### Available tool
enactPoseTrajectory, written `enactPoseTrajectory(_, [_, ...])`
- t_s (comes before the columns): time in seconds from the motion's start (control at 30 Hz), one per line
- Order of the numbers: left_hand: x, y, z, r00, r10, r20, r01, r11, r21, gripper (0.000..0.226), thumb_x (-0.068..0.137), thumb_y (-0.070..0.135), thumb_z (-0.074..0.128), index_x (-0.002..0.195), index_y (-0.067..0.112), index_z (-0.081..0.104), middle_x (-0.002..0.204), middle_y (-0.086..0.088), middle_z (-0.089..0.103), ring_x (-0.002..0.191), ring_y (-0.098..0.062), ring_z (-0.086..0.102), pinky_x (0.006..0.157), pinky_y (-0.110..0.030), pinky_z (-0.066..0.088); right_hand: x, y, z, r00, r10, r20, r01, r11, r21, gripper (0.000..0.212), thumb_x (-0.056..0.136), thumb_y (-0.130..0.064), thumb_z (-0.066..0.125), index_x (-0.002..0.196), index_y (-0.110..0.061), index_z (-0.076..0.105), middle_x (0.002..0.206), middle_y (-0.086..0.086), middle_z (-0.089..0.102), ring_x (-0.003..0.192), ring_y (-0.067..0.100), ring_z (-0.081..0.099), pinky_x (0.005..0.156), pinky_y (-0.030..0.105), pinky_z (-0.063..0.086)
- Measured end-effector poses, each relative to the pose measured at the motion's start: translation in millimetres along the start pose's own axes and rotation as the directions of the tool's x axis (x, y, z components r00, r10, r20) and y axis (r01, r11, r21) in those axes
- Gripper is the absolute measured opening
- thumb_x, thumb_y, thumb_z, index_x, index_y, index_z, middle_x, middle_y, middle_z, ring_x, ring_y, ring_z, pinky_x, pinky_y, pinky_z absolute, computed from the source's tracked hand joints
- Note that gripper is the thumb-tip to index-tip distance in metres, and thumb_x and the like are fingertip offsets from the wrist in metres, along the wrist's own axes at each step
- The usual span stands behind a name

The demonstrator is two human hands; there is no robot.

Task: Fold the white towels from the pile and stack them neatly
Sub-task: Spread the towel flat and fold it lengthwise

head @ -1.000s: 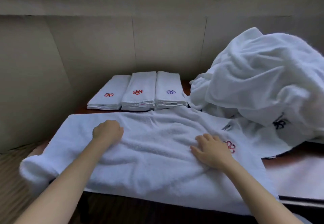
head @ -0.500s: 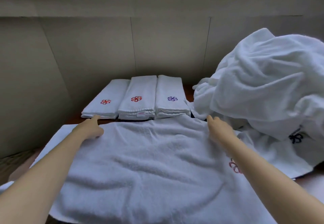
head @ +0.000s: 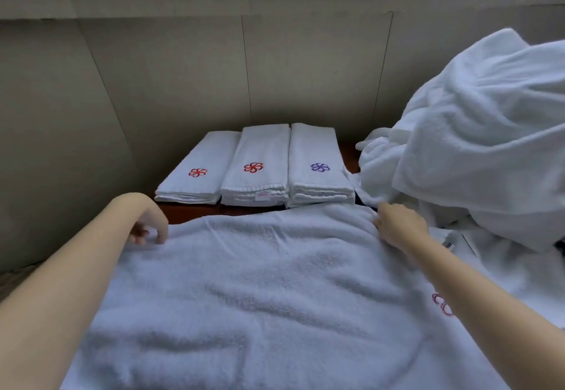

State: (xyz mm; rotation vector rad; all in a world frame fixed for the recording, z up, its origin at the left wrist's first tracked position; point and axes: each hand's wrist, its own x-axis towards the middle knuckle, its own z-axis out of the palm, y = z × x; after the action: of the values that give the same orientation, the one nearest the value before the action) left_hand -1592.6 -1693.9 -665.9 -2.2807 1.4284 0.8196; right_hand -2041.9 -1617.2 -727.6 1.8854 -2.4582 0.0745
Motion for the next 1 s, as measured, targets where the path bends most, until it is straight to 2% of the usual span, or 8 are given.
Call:
enactPoseTrajectory(0.13, [-2,-5,-7,0.935,0.179,-0.306,-0.145,0.981,0.132,0.019,0.077,0.020,0.070,0.072,0.003,0.065,0.062,-0.009,0.066,0.058,-0.023,0.064,0.053,-0.024,0.047,0,-2,-12,0.995,0.033,-0.094,-0.033,0.999,0.002,0.016,0.087,-0.003,0.042,0.102,-0.008,0.046,0.108,0.016,0.059,0.099,0.036,0.058,0.067,0.034,0.038])
enactPoseTrajectory(0.23, [1,-6,-16,0.665,0.180,-0.725,-0.288,0.957,-0.026,0.016,0.083,0.017,0.062,0.088,0.003,0.057,0.101,-0.021,0.060,0.090,-0.040,0.058,0.067,-0.035,0.044,6,0,-42,0.950,0.142,-0.280,-0.094,0.980,0.177,0.022,0.084,0.005,0.041,0.103,-0.004,0.045,0.102,0.025,0.058,0.096,0.044,0.058,0.067,0.037,0.036])
enactPoseTrajectory(0.33, [2,-11,-29,0.474,0.073,-0.878,-0.588,0.768,-0.254,0.009,0.089,0.008,0.055,0.097,0.005,0.051,0.124,-0.029,0.051,0.101,-0.045,0.055,0.074,-0.039,0.042,6,9,-77,0.827,0.223,-0.516,-0.032,0.935,0.353,0.022,0.081,0.011,0.042,0.099,0.001,0.048,0.095,0.031,0.058,0.088,0.046,0.057,0.066,0.037,0.031])
enactPoseTrajectory(0.4, [-2,-18,-29,0.449,-0.021,-0.893,-0.688,0.630,-0.361,0.010,0.088,0.005,0.053,0.088,0.013,0.048,0.100,-0.018,0.059,0.085,-0.035,0.056,0.066,-0.033,0.040,-3,14,-88,0.762,0.253,-0.596,0.021,0.910,0.414,0.022,0.079,0.014,0.042,0.095,0.002,0.051,0.089,0.032,0.058,0.080,0.045,0.056,0.065,0.036,0.030])
enactPoseTrajectory(0.53, [-5,-34,17,0.628,-0.116,-0.770,-0.669,0.426,-0.609,0.029,0.080,-0.003,0.048,0.070,0.023,0.041,0.071,-0.003,0.045,0.062,-0.023,0.040,0.051,-0.025,0.030,-40,13,-70,0.748,0.215,-0.628,0.080,0.910,0.407,0.027,0.074,-0.002,0.031,0.087,0.002,0.054,0.086,0.028,0.057,0.073,0.045,0.055,0.062,0.037,0.032])
enactPoseTrajectory(0.73, [-13,-62,88,0.875,-0.260,-0.408,-0.467,-0.233,-0.853,0.012,0.077,0.011,0.059,0.070,0.016,0.051,0.072,-0.006,0.052,0.063,-0.022,0.048,0.058,-0.029,0.038,-91,11,-38,0.771,0.325,-0.548,0.042,0.833,0.552,0.040,0.068,-0.009,0.023,0.091,0.004,0.053,0.096,0.029,0.050,0.073,0.048,0.053,0.067,0.046,0.039])
enactPoseTrajectory(0.87, [-27,-70,102,0.766,-0.318,-0.559,-0.458,0.340,-0.821,0.014,0.083,0.000,0.052,0.096,0.005,0.054,0.111,-0.024,0.058,0.094,-0.036,0.055,0.073,-0.035,0.042,-112,14,-38,0.750,0.270,-0.604,0.106,0.852,0.513,0.030,0.072,-0.005,0.030,0.084,0.006,0.055,0.091,0.031,0.051,0.075,0.048,0.052,0.067,0.048,0.041])
enactPoseTrajectory(1.0, [-41,-65,113,0.749,-0.206,-0.630,-0.294,0.749,-0.594,0.039,0.089,0.005,0.052,0.127,0.003,0.044,0.150,-0.027,0.018,0.132,-0.043,0.030,0.106,-0.041,0.032,-130,32,-5,0.958,0.063,-0.281,-0.018,0.987,0.158,0.009,0.083,-0.002,0.049,0.084,-0.002,0.058,0.093,0.022,0.059,0.082,0.040,0.054,0.073,0.041,0.043])
